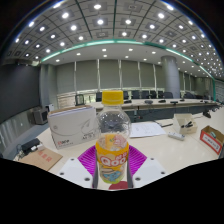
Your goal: Pour water
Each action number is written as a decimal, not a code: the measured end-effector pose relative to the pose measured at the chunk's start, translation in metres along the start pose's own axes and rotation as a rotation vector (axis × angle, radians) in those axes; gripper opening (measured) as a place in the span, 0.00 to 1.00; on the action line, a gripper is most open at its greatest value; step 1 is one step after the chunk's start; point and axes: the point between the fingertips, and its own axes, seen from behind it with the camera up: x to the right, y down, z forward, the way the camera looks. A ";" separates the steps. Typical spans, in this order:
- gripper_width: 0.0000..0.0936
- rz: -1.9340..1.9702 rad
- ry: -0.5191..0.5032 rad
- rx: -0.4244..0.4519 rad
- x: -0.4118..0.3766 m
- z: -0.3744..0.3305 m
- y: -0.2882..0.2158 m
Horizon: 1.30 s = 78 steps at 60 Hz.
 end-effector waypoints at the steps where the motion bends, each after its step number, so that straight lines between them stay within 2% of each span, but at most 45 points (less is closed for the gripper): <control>1: 0.42 -0.020 0.001 -0.006 0.004 0.002 0.006; 9: 0.42 -0.099 -0.039 -0.065 0.016 0.028 0.060; 20: 0.43 -0.103 -0.084 -0.123 0.023 0.037 0.109; 23: 0.43 -0.089 -0.084 -0.104 0.026 0.031 0.109; 33: 0.56 -0.088 -0.078 -0.108 0.027 0.029 0.112; 36: 0.66 -0.076 -0.068 -0.143 0.028 0.027 0.116; 39: 0.89 -0.065 -0.059 -0.162 0.028 0.024 0.116; 40: 0.94 -0.061 -0.054 -0.167 0.029 0.021 0.115; 43: 0.90 -0.050 -0.028 -0.187 0.031 0.013 0.111; 52: 0.92 -0.041 0.021 -0.243 0.022 -0.034 0.089; 63: 0.92 -0.041 0.078 -0.282 -0.021 -0.131 0.049; 78: 0.92 -0.067 0.144 -0.331 -0.071 -0.240 0.034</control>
